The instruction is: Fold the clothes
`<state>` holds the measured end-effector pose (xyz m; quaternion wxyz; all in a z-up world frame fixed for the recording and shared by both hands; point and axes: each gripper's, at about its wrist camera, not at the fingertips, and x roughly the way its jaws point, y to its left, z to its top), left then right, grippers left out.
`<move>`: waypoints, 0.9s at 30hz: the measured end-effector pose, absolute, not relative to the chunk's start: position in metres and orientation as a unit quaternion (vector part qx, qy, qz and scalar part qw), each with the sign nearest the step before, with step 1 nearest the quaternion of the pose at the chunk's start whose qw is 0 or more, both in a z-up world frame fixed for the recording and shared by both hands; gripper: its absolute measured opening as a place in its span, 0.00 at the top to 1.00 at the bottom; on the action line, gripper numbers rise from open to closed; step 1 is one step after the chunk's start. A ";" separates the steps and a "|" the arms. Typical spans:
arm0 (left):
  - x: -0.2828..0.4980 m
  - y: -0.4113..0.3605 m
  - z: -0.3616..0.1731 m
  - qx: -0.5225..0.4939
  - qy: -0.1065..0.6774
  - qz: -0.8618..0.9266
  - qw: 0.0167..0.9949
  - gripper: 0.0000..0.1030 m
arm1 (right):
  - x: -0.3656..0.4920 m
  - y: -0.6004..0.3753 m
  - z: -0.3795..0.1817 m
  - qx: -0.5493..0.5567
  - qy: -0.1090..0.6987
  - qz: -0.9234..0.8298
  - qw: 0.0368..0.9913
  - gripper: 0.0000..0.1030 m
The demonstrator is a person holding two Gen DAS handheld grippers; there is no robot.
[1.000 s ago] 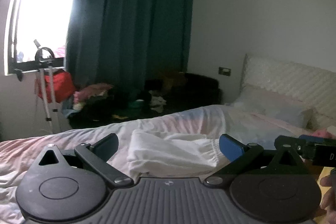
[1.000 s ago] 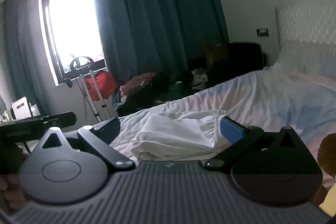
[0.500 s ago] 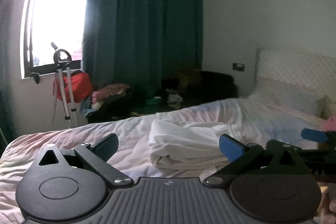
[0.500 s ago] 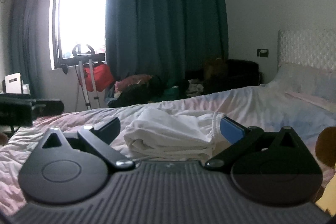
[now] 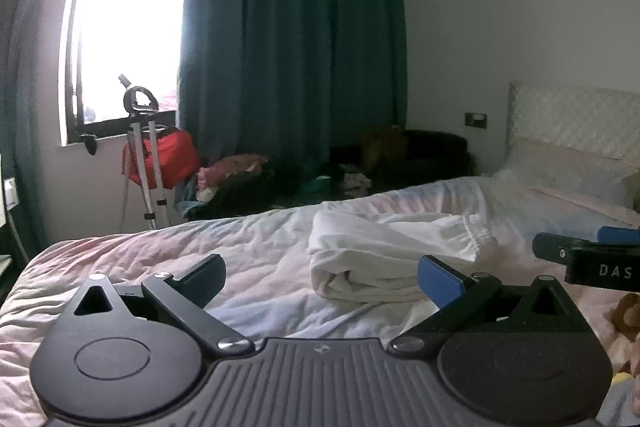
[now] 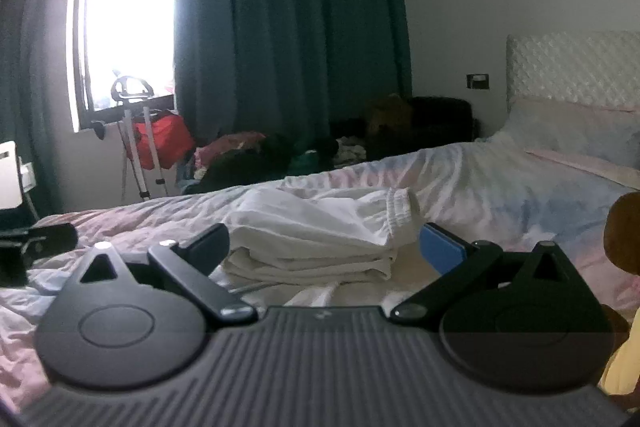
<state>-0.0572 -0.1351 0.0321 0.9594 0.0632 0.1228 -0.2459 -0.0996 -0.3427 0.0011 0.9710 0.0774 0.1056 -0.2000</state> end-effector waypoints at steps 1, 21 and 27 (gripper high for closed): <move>-0.058 -0.134 0.030 0.064 0.123 -0.245 0.959 0.00 | -0.100 -0.342 0.000 0.077 0.107 -0.199 0.971 0.00; -0.056 -0.122 0.023 0.060 0.130 -0.243 0.959 0.00 | -0.096 -0.335 -0.002 0.050 0.112 -0.224 0.967 0.00; -0.059 -0.117 0.028 0.060 0.125 -0.245 0.960 0.00 | -0.093 -0.328 -0.003 0.032 0.122 -0.220 0.967 0.00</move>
